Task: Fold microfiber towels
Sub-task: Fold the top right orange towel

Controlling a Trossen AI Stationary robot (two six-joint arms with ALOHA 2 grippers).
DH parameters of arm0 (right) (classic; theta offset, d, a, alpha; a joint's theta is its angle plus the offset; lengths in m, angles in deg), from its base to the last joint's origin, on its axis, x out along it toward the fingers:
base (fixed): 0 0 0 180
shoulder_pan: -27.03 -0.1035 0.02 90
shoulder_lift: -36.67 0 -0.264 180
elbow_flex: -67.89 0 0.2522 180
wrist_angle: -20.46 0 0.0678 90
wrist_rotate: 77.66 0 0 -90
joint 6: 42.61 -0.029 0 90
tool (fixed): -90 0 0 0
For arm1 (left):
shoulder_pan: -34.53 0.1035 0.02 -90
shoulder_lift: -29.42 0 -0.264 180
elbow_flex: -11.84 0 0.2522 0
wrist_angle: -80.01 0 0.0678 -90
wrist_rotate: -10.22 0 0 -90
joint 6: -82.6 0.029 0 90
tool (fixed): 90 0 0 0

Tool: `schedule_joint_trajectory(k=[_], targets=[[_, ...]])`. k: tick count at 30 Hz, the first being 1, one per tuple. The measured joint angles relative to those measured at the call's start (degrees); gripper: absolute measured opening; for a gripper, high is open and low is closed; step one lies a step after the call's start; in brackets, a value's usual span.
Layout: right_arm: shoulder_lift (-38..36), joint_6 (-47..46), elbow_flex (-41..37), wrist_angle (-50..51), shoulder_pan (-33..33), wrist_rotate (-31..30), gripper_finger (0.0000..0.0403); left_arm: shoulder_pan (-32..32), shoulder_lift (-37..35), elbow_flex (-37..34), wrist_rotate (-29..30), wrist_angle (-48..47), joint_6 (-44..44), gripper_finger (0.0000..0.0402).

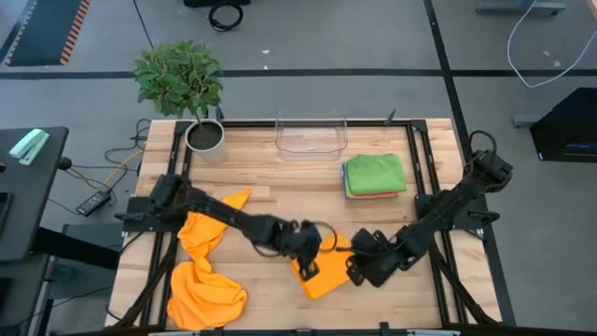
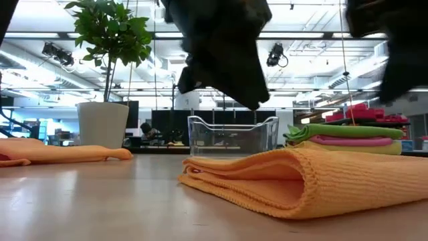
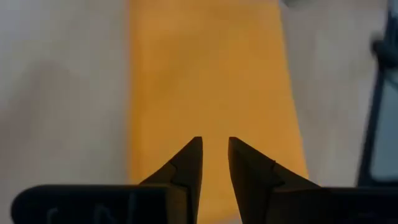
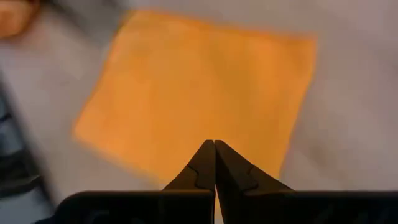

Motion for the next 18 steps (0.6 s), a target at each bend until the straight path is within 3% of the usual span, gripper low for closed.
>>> schedule_joint_trajectory(k=[7, 13, 18], targets=[[3.5, 15.6, -1.6, -6.8, 11.7, 5.4, 0.0007, -4.9, 4.7, -0.2, 2.6, 2.9, -4.6, 0.0075], [4.8, 19.0, -2.8, -6.7, 15.8, 8.3, 0.0007, -6.1, 8.8, 0.0, 5.0, 3.3, -9.3, 0.0069], [6.7, 17.4, -4.3, -8.4, 15.9, 8.9, 0.0007, -5.8, 9.2, 0.1, 4.7, 1.9, -7.4, 0.0070]])
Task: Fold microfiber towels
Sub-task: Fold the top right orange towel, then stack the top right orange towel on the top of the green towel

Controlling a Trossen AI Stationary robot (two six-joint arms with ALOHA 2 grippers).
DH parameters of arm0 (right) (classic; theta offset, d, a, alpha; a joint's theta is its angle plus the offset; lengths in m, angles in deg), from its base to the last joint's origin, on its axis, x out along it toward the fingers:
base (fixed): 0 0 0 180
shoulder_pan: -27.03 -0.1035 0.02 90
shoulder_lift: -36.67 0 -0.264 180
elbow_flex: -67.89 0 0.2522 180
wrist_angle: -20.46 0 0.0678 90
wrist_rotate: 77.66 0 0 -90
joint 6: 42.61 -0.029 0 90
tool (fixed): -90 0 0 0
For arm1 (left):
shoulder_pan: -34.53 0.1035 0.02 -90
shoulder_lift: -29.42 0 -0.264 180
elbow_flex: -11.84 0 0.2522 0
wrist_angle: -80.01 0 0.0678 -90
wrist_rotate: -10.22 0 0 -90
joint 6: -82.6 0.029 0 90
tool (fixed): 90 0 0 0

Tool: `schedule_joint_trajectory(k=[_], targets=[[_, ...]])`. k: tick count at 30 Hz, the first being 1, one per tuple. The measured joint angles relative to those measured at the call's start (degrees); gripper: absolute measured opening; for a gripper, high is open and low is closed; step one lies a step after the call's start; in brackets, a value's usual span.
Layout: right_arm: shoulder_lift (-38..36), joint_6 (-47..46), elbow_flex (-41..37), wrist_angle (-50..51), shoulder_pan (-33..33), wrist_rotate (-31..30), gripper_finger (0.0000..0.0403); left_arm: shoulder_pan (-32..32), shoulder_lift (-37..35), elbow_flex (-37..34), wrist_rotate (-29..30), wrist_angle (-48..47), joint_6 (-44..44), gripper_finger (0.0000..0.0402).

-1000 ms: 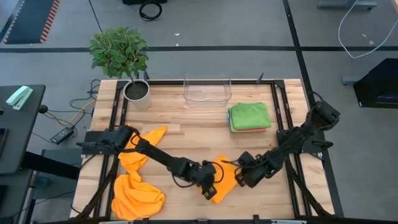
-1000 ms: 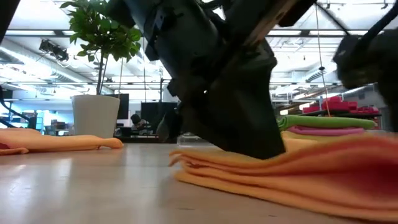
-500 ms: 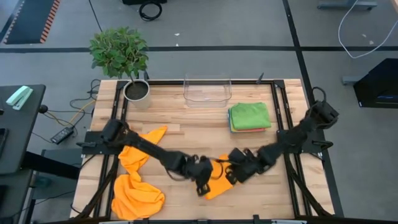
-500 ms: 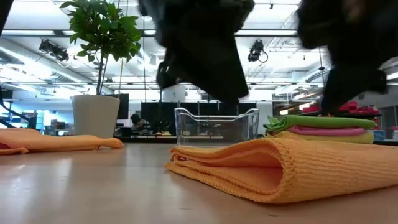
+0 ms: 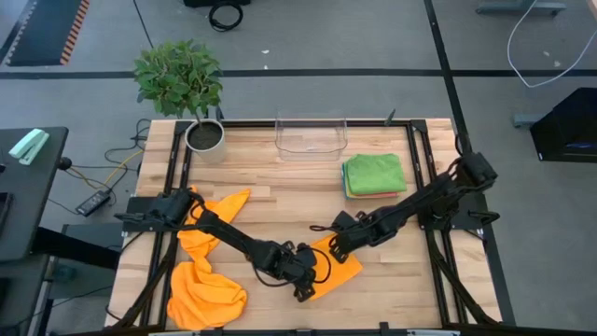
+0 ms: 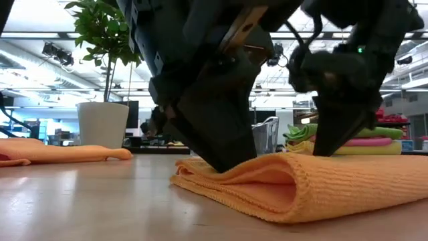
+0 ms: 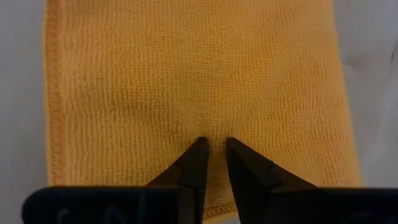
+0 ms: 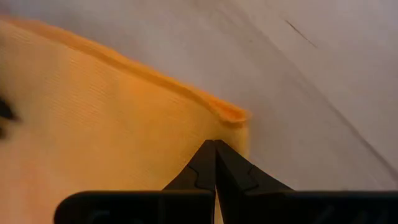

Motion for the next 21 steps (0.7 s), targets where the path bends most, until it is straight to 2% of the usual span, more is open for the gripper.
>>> schedule_joint_trajectory(k=[6, 8, 11, 14, 17, 21], targets=[[0.5, -8.3, -2.1, 0.0, -2.1, -1.0, 0.0007, 2.8, -2.0, 0.1, -0.6, -9.4, 9.8, 0.0064], [0.3, -11.3, -2.2, 0.3, -3.8, -1.5, 0.0007, 4.2, -3.4, -0.2, -0.3, -14.1, 12.6, 0.0065], [-0.4, -14.2, -1.7, 2.1, -6.3, -1.7, 0.0007, 5.6, -6.8, -0.3, -0.4, -16.3, 14.7, 0.0069], [-2.0, -16.0, -0.7, 1.6, -8.4, -4.1, 0.0007, 5.8, -10.7, 0.0, 0.0, -16.8, 13.2, 0.0075], [-3.1, -19.1, -0.4, 1.5, -10.1, -7.1, 0.0009, 4.7, -13.1, -0.3, 2.0, -19.8, 7.2, 0.0085], [-3.7, -26.2, -0.3, 1.7, -13.8, -10.2, 0.0025, 4.4, -14.4, -0.2, 2.7, -23.6, 2.5, 0.0120]])
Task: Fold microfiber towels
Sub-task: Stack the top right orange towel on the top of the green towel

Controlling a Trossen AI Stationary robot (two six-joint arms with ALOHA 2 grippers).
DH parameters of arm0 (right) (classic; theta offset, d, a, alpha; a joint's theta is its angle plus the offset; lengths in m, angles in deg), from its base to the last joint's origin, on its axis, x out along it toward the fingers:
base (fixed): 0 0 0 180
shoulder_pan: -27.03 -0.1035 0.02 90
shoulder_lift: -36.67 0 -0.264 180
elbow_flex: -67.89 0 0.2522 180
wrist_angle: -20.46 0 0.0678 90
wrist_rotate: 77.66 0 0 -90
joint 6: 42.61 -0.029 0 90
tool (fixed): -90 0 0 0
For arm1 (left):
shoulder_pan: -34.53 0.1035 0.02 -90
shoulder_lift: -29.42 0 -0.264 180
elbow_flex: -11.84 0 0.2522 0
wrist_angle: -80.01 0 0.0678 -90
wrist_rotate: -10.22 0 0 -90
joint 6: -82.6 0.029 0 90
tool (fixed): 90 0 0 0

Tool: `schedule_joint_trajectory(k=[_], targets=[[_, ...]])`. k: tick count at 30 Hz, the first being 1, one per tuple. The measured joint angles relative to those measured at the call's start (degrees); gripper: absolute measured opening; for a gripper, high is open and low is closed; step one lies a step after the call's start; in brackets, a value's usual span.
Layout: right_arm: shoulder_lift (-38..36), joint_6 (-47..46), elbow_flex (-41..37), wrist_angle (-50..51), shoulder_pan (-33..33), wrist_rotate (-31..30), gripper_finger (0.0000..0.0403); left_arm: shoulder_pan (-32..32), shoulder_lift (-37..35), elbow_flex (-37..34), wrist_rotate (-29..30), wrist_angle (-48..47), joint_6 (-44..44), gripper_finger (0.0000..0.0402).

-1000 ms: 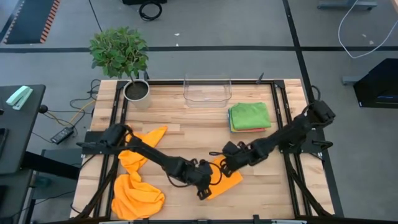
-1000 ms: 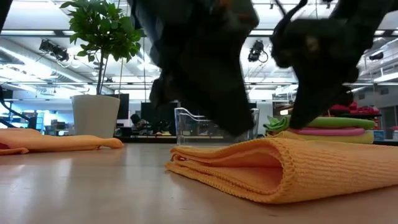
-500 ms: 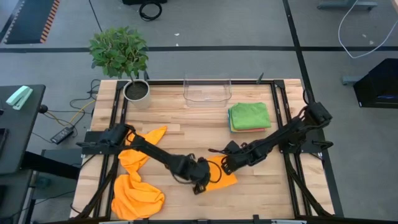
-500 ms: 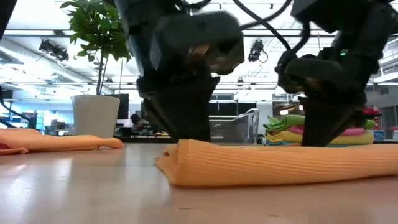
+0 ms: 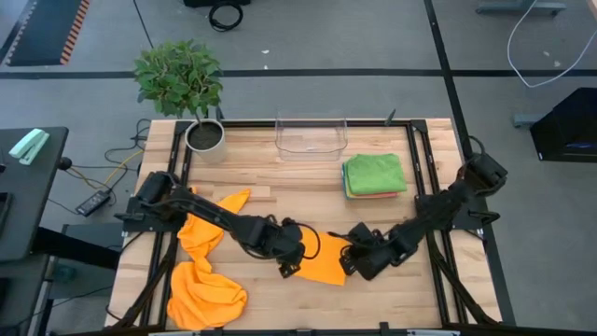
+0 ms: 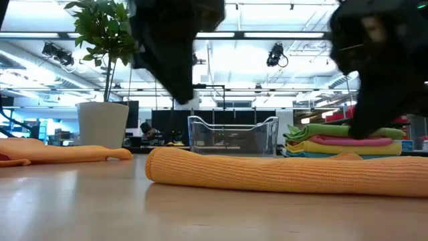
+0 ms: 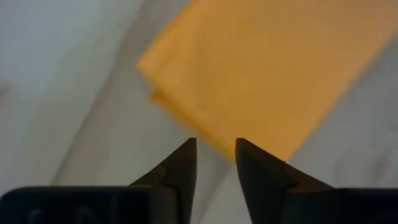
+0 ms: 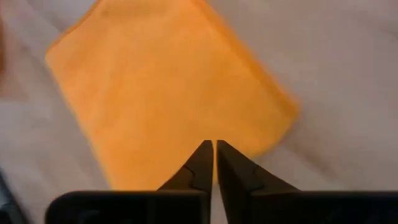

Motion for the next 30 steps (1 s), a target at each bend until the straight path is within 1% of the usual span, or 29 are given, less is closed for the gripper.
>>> schedule_joint_trajectory(k=[3, 6, 9, 11, 14, 16, 19, 23, 25, 27, 30], targets=[[0.0, -6.5, 0.0, -0.3, -4.1, -1.9, 0.0055, 0.9, 0.0, -0.5, 0.0, -2.0, -0.2, 0.0155], [0.0, -13.8, -0.1, 0.2, -8.7, -5.9, 0.0096, 1.6, -1.3, -4.8, -2.2, 3.0, 0.7, 0.0181], [0.0, -19.8, -0.1, 1.3, -12.0, -10.0, 0.0142, 1.6, -3.7, -13.0, -6.2, 14.2, -1.6, 0.0185], [0.0, -22.3, -0.1, 1.7, -13.1, -12.3, 0.0170, 1.6, -5.8, -20.5, -8.6, 24.6, -4.8, 0.0179], [0.7, -25.1, -0.1, 2.4, -13.3, -14.2, 0.0205, 2.0, -8.9, -29.9, -9.2, 41.4, -14.0, 0.0169], [1.7, -26.8, -0.4, 2.4, -12.5, -14.4, 0.0221, 2.4, -9.7, -33.7, -8.8, 47.1, -16.9, 0.0167], [3.2, -28.5, -2.0, -0.3, -11.4, -13.9, 0.0237, 2.4, -9.7, -36.4, -6.8, 47.3, -19.1, 0.0176], [3.9, -29.4, -4.1, -3.6, -10.1, -13.1, 0.0246, 2.1, -9.8, -37.5, -1.8, 48.7, -19.2, 0.0206], [4.0, -29.4, -5.7, -5.9, -9.3, -12.3, 0.0246, 2.4, -9.2, -37.4, -1.0, 49.6, -19.2, 0.0224], [4.6, -28.4, -7.3, -10.4, -8.3, -12.2, 0.0247, 2.5, -8.4, -37.2, -0.9, 51.5, -19.0, 0.0240], [6.2, -27.2, -8.9, -16.1, -7.7, -13.0, 0.0247, 2.5, -5.3, -37.2, 0.1, 55.1, -19.6, 0.0255]])
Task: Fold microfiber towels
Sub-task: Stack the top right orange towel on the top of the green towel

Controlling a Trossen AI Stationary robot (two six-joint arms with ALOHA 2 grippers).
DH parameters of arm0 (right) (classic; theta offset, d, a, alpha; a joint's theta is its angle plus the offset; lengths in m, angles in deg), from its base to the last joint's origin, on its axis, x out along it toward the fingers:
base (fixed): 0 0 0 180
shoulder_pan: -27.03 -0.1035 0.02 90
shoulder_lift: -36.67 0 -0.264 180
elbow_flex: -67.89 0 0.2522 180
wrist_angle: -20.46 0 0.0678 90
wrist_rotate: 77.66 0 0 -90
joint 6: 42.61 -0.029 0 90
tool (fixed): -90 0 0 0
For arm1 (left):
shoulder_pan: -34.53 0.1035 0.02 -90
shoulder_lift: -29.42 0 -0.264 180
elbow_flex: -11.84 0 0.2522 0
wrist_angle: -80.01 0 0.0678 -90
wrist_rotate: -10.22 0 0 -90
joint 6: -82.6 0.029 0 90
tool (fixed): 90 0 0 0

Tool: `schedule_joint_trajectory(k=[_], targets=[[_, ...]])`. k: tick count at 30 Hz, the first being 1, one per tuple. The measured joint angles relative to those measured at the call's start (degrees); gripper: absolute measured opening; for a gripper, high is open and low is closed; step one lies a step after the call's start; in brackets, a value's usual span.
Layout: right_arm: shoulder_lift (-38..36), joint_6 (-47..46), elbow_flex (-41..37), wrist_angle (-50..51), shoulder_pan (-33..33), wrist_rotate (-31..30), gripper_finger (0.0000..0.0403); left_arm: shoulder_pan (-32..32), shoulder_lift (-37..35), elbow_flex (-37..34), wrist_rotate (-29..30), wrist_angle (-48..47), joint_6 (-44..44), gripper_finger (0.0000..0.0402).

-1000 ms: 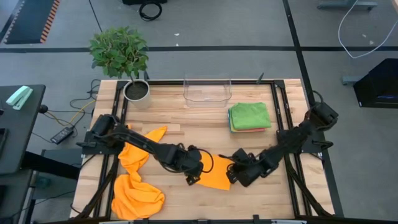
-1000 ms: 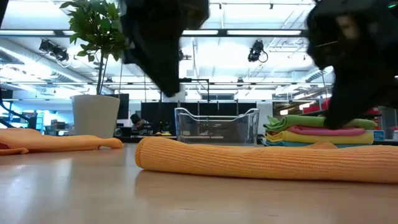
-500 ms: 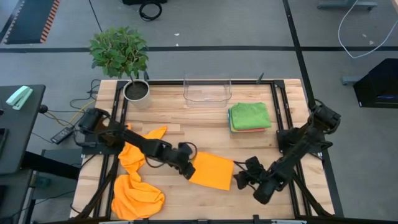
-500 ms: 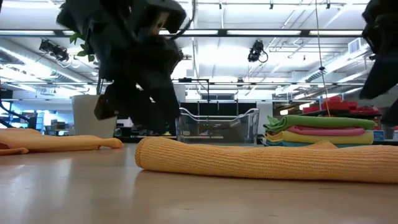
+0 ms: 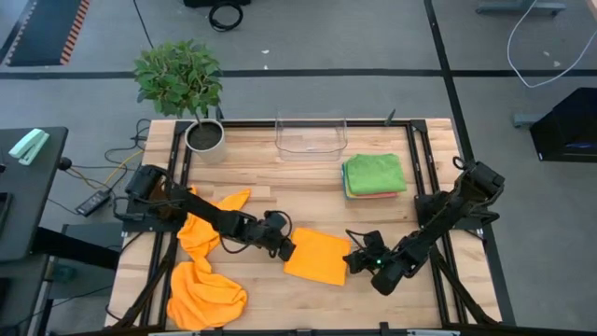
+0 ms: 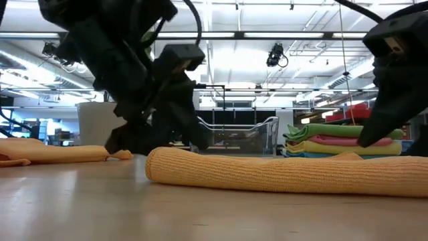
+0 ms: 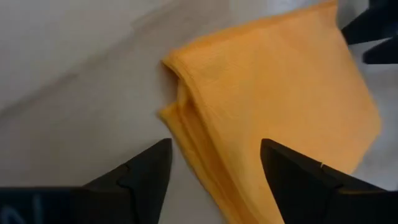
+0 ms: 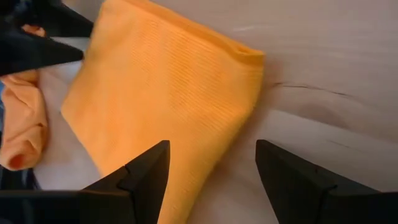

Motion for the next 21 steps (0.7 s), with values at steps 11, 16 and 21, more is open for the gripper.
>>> schedule_joint_trajectory(k=[11, 16, 21], targets=[[3.4, 8.3, 0.7, -7.5, 6.8, 3.4, 0.0226, -0.1, 5.4, 2.7, 1.8, 2.1, -1.3, 0.0232], [3.4, 11.8, 0.8, -6.3, 8.2, 4.1, 0.0132, 0.2, 5.5, 2.6, 1.9, 1.5, -1.1, 0.0174], [3.6, 15.7, 0.6, -5.7, 7.7, 2.8, 0.0016, 0.2, 5.7, 2.5, 3.0, 2.5, -1.8, 0.0045]])
